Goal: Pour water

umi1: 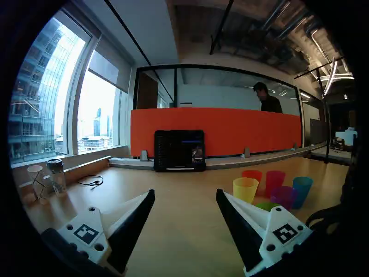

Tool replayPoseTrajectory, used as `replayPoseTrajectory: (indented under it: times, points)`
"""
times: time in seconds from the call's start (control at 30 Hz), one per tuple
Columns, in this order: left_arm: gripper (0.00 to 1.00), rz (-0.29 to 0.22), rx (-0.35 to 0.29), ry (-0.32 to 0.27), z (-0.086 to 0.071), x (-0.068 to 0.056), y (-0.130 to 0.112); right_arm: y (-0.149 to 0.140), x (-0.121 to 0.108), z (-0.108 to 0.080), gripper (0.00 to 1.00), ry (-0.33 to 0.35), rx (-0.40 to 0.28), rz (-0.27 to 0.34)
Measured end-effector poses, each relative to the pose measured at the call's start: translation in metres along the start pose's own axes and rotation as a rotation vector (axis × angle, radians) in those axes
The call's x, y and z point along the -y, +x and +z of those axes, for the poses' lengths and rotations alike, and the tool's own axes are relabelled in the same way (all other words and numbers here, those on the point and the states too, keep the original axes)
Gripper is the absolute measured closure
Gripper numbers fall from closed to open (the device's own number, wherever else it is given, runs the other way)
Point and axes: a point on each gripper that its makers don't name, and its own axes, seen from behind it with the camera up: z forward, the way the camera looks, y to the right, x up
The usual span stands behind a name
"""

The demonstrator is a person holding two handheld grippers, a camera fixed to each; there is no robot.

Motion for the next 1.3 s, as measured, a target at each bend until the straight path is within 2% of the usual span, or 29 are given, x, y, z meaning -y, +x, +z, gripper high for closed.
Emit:
replayPoseTrajectory:
  times: [0.27,0.6,0.87,1.3]
  points:
    - [0.01,0.001,0.0,0.0,0.0,0.0,0.0,-0.003,-0.002,0.002,0.0,0.021,-0.006,-0.004]
    - [0.01,0.0,0.0,0.0,0.0,0.001,0.0,-0.011,-0.004,0.013,0.0,0.039,-0.016,0.027]
    - [0.01,0.0,0.0,0.0,-0.001,0.002,0.0,-0.028,-0.004,0.021,0.0,0.047,-0.005,0.061]
    - [0.01,0.0,0.0,0.0,0.0,0.001,0.001,-0.064,0.005,0.028,0.0,0.051,0.023,0.058]
